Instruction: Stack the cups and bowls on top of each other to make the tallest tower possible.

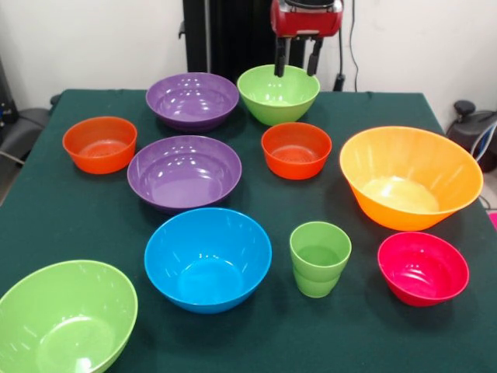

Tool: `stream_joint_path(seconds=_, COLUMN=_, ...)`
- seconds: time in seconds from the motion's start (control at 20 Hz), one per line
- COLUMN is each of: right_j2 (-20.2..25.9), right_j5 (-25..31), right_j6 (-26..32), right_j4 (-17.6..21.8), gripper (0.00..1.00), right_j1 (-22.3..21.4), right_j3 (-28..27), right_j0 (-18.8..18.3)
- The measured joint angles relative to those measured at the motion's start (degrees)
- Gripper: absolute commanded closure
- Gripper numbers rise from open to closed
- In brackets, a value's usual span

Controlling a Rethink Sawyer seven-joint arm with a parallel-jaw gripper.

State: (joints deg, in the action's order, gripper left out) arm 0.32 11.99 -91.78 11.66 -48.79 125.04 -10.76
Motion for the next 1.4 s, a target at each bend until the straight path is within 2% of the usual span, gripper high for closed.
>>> stream_joint_path(seconds=0.75, right_j2=0.42, right_j5=0.16, right_j6=0.00, right_j4=-0.08, gripper=0.00, right_j1=0.35, right_j3=-0.54, right_j0=-1.26)
stream_joint_path(seconds=1.25, right_j2=1.86, right_j5=9.97, right_j6=0.00, right_j4=-1.16, gripper=0.00, right_j1=-2.37, right_j3=-8.11, right_j0=-2.47)
stream_joint_path(seconds=1.4, right_j2=2.73, right_j5=10.74, right_j6=0.00, right_j4=-1.85, gripper=0.00, right_j1=-2.46, right_j3=-9.92, right_j0=-3.20)
